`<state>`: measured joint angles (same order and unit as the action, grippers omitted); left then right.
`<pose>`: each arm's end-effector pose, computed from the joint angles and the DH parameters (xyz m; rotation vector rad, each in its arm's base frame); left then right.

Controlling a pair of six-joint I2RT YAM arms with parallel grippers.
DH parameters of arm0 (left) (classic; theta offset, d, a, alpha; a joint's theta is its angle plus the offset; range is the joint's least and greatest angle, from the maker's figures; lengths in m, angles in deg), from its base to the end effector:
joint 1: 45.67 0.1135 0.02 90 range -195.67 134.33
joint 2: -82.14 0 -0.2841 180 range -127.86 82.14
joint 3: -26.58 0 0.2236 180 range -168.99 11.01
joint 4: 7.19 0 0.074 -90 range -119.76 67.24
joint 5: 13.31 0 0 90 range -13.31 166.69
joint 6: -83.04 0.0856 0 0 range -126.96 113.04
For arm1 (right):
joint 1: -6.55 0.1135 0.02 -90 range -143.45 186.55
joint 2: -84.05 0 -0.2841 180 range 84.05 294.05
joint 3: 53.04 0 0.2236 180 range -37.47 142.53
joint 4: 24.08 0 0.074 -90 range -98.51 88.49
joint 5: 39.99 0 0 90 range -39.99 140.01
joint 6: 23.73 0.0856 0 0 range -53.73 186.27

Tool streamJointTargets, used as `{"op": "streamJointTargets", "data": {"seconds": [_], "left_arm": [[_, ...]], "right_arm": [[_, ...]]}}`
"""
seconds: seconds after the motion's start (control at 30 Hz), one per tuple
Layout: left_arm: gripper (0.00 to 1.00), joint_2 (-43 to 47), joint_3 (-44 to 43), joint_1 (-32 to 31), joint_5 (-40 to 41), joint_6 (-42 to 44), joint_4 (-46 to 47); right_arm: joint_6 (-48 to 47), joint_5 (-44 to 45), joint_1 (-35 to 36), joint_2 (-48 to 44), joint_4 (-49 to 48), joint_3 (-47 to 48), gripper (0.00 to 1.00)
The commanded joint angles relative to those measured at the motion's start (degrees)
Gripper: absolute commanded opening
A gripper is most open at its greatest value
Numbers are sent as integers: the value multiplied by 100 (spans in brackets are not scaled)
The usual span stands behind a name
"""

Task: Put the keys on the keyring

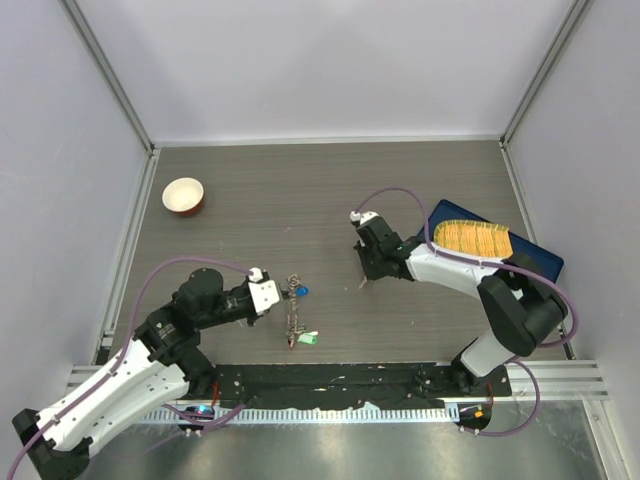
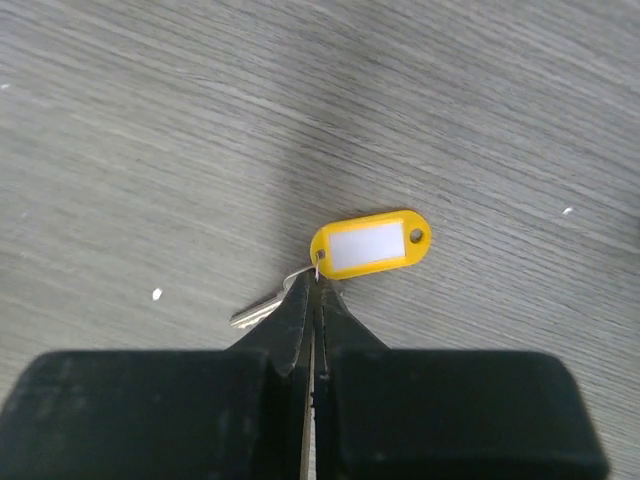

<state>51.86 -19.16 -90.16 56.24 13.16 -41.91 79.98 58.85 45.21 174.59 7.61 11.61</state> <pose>0.0759 -0.1165 0.2655 1.2331 1.4905 -0.6258 0.2494 0.1827 0.1661 -0.4976 2.5158 0.1511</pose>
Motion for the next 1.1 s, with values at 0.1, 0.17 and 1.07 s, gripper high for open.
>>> {"op": "streamJointTargets", "data": {"seconds": [0.1, 0.17, 1.07], "left_arm": [[0, 216, -94, 19, -504, 150, 544], [0, 172, -120, 19, -706, 168, 632], [0, -663, -490, 11, -1401, -69, 1046]], "right_arm": [[-1290, -802, 37, -1432, -275, -56, 1], [-1783, -1147, 63, -1801, -398, -205, 1], [-3243, -5120, 669, -3483, -1674, -813, 1]]}}
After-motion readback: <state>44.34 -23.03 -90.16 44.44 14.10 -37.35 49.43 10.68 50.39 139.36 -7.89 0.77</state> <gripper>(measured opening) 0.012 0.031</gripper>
